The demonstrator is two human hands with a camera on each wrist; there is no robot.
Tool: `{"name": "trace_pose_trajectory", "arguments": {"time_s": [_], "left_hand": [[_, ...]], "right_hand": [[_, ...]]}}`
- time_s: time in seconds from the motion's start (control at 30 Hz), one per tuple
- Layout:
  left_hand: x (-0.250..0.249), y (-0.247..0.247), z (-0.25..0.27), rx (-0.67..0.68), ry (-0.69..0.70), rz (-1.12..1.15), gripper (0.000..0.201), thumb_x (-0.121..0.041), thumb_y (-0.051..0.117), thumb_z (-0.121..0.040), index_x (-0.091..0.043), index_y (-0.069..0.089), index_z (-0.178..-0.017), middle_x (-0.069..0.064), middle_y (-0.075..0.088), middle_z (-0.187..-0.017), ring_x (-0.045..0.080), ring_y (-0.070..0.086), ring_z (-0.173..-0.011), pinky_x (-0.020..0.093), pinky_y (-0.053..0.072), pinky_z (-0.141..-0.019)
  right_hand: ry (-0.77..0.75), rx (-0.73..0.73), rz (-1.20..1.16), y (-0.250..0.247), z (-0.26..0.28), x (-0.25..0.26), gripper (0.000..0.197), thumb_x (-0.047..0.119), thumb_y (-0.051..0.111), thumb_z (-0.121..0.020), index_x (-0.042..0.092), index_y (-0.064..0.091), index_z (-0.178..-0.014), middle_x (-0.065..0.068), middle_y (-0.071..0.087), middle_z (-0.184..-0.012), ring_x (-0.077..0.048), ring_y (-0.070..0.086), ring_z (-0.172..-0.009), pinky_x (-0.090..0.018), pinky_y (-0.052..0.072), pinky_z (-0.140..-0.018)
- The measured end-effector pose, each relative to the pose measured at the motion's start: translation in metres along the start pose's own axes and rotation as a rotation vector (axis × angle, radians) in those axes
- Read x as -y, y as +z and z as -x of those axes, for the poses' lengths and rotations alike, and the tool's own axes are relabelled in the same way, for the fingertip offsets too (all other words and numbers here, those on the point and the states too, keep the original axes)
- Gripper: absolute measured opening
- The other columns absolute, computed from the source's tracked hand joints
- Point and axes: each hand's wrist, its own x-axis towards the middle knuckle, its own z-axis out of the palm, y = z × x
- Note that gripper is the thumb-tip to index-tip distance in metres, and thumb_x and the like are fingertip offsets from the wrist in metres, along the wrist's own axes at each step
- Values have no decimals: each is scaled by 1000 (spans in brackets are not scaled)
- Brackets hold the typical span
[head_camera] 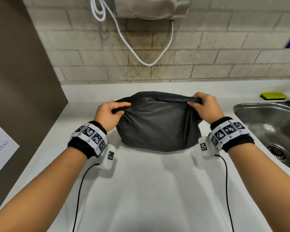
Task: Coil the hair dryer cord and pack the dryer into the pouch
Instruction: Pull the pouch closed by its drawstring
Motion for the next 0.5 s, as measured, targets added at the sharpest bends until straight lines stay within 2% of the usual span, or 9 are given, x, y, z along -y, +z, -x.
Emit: {"name": "trace_pose_trajectory", "arguments": {"time_s": [0.1, 0.17, 0.23, 0.27, 0.33, 0.4, 0.5], "left_hand": [[-8, -13, -9, 12, -22, -34, 43, 12, 54, -83, -13, 62, -116, -10, 57, -84, -1, 52, -76, -4, 36, -75], [-10, -18, -14, 31, -71, -26, 44, 11, 53, -83, -18, 62, -115, -5, 61, -92, 1, 52, -78, -4, 37, -73], [-11, -20, -18, 62, -136, 16, 46, 11, 53, -84, -24, 60, -113, -2, 63, -101, 3, 55, -83, -2, 40, -73], [-10, -20, -19, 84, -171, 37, 47, 12, 52, -84, -24, 59, -113, -3, 63, -100, 1, 56, -82, -2, 42, -72], [-8, -21, -23, 133, -246, 59, 47, 13, 52, -84, -22, 60, -114, -7, 63, -89, -3, 55, -67, 2, 45, -61], [-5, -21, -29, 181, -315, 46, 45, 12, 52, -84, -22, 61, -113, -6, 60, -77, -4, 51, -46, 8, 44, -47], [5, -21, -42, 225, -366, -13, 46, 12, 52, -85, -20, 60, -117, -4, 58, -76, -4, 49, -39, 10, 42, -40]], "right_hand": [[-28, -57, -55, -11, -12, 8, 17, 5, 71, -76, 10, 55, -75, 5, 49, -64, 7, 48, -53, -6, 36, -52], [-43, -64, -61, -14, -18, 10, 23, 4, 71, -75, 17, 52, -73, 7, 47, -67, 12, 47, -54, -5, 35, -54], [-65, -55, -74, -14, -21, 9, 36, 3, 68, -77, 27, 41, -71, 8, 47, -68, 12, 47, -56, -6, 35, -56], [-76, -38, -95, -13, -23, 7, 40, 2, 66, -79, 28, 36, -71, 7, 46, -69, 11, 46, -56, -8, 35, -57], [-113, 10, -139, -10, -24, 2, 43, -2, 62, -80, 26, 31, -70, 6, 43, -69, 7, 42, -57, -11, 34, -60], [-143, 72, -157, -6, -26, -4, 44, -7, 59, -80, 27, 34, -68, 7, 41, -69, 4, 38, -60, -13, 32, -61], [-142, 218, -199, -3, -33, -16, 56, -16, 53, -79, 37, 53, -59, 14, 52, -70, 7, 47, -67, -7, 37, -66]]}}
